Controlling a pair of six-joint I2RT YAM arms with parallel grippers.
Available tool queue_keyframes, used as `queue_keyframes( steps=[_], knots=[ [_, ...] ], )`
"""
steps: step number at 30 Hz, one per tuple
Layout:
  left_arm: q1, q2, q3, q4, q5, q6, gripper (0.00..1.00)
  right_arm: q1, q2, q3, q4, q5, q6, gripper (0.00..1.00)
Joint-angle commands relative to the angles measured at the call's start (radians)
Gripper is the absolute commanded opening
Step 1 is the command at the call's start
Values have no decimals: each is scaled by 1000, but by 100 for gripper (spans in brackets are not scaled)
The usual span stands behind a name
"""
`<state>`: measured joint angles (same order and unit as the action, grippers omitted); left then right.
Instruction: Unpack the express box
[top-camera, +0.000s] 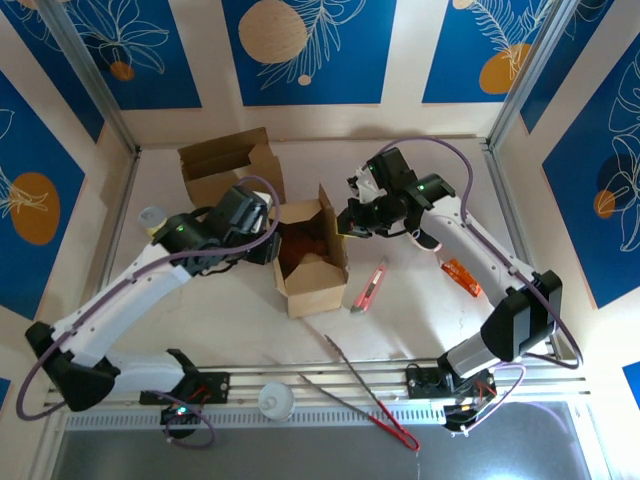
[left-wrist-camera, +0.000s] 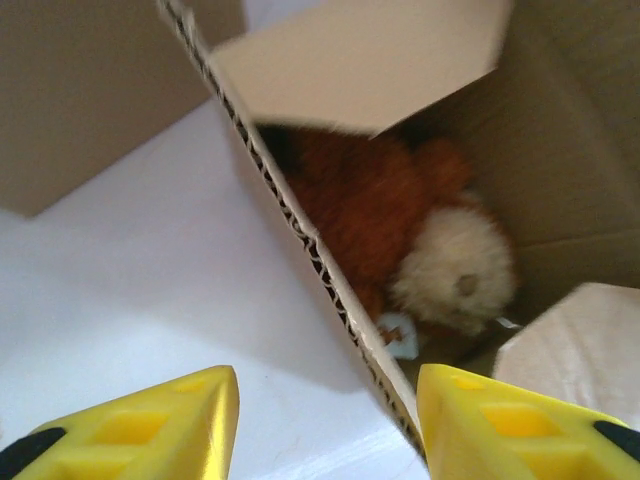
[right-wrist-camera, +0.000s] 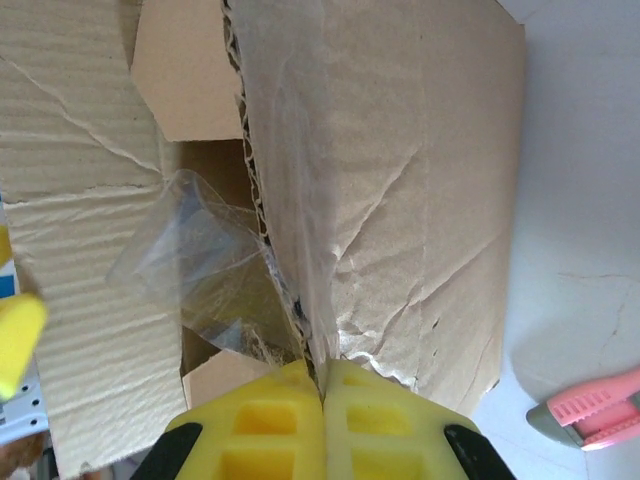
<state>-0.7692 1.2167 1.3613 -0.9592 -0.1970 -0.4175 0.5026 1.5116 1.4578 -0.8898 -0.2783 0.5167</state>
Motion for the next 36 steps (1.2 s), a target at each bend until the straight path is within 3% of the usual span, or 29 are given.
queue_keyframes(
  steps=[1, 7, 13, 15, 17, 19, 36],
  knots=[
    [-5, -63, 55, 158, 81, 158, 53, -7, 21, 88, -37, -126, -110, 0],
    [-6, 22, 270, 159, 63, 487, 71, -7, 56, 131, -69, -150, -140, 0],
    [-11, 185, 400, 123, 81, 706, 73, -7, 47, 115, -66, -151, -141, 0],
    [-17, 237, 418, 89, 78, 735, 73, -7, 45, 110, -66, -152, -142, 0],
    [-27, 266, 409, 60, 44, 758, 84, -9, 45, 109, -71, -153, -145, 0],
    [-43, 265, 356, 57, -13, 788, 88, -9, 47, 113, -80, -156, -154, 0],
    [-67, 259, 104, 114, -223, 797, 90, -33, 71, 137, -109, -205, -181, 0]
  ],
)
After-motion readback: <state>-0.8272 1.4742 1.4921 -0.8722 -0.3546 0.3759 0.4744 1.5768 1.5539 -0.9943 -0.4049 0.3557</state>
